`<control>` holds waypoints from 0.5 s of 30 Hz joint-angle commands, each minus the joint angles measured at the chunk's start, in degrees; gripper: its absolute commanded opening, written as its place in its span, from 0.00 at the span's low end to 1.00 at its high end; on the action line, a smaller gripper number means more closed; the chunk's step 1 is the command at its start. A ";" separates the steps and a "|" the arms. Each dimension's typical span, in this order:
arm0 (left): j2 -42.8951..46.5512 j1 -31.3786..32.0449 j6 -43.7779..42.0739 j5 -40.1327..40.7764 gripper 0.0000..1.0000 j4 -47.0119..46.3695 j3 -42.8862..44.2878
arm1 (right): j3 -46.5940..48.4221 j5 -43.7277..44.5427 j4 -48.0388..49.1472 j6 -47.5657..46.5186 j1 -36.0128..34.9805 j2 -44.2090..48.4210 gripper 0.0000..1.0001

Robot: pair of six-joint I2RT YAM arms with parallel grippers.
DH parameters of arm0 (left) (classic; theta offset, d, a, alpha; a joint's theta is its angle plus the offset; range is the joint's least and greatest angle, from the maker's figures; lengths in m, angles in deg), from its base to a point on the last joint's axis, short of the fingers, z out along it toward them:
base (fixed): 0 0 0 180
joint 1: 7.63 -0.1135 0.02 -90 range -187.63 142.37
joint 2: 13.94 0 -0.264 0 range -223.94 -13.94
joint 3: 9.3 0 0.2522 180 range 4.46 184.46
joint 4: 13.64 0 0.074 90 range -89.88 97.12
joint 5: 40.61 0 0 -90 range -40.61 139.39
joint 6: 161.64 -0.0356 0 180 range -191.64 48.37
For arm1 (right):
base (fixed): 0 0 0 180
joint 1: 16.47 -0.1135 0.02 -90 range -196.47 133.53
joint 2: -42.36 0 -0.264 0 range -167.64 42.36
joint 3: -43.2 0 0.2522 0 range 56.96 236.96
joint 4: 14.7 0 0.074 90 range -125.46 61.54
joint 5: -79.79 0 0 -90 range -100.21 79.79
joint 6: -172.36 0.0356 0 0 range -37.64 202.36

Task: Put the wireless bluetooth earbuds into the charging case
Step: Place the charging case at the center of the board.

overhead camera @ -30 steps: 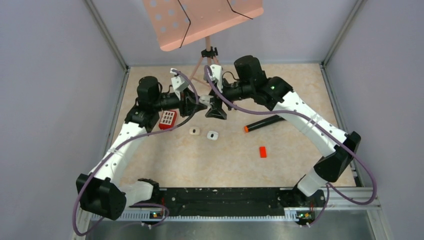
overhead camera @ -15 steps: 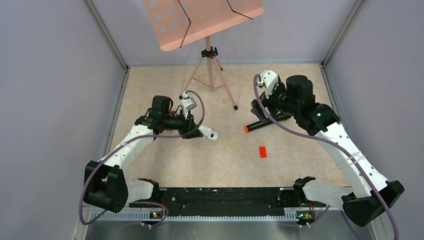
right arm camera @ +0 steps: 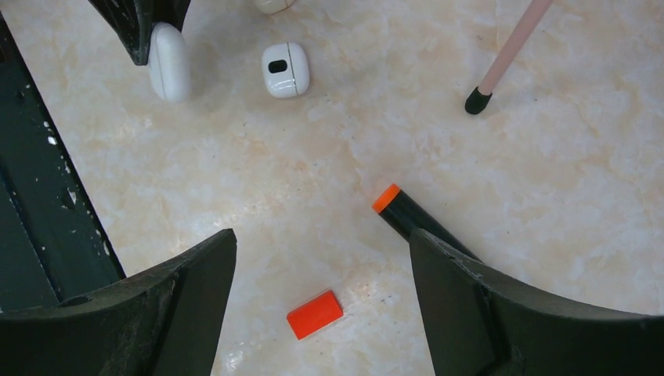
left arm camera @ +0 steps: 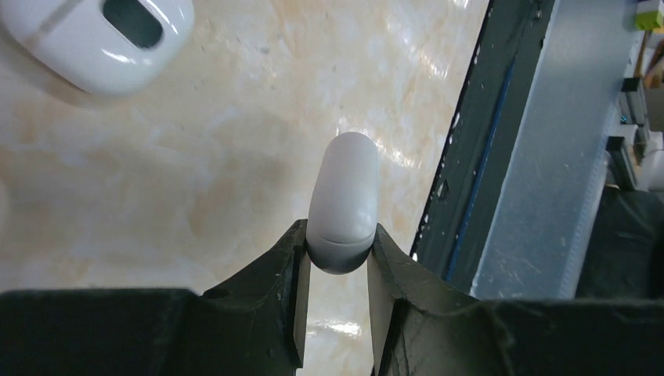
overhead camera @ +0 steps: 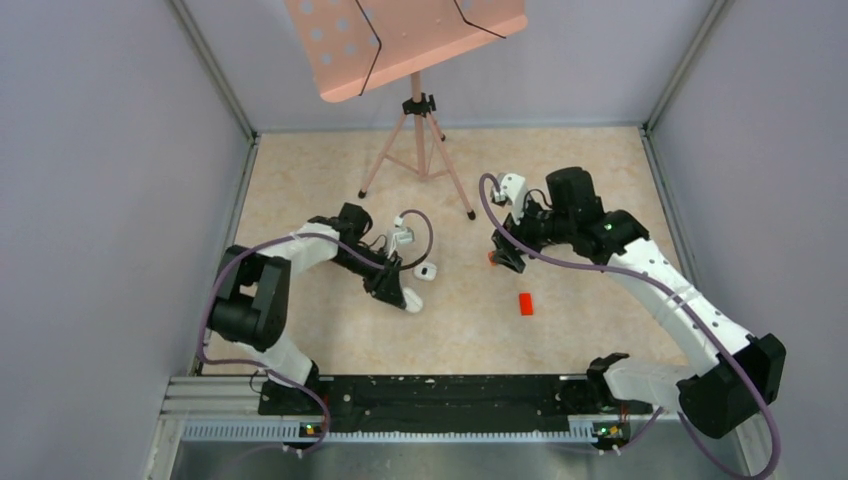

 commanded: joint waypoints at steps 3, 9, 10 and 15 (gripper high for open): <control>-5.11 2.62 3.60 3.22 0.01 3.44 3.40 | 1.14 -2.49 0.96 -2.31 -0.14 -2.59 0.79; -5.57 3.06 11.46 10.49 0.56 0.71 5.15 | 2.28 -1.91 0.88 -2.48 -0.21 -3.55 0.79; -4.20 2.93 11.39 11.45 0.60 1.31 5.29 | 2.61 -1.54 0.57 -2.73 -0.21 -3.59 0.79; 1.15 1.39 10.06 15.35 0.96 6.19 7.60 | 4.91 0.09 -1.08 -3.01 -0.17 -3.78 0.79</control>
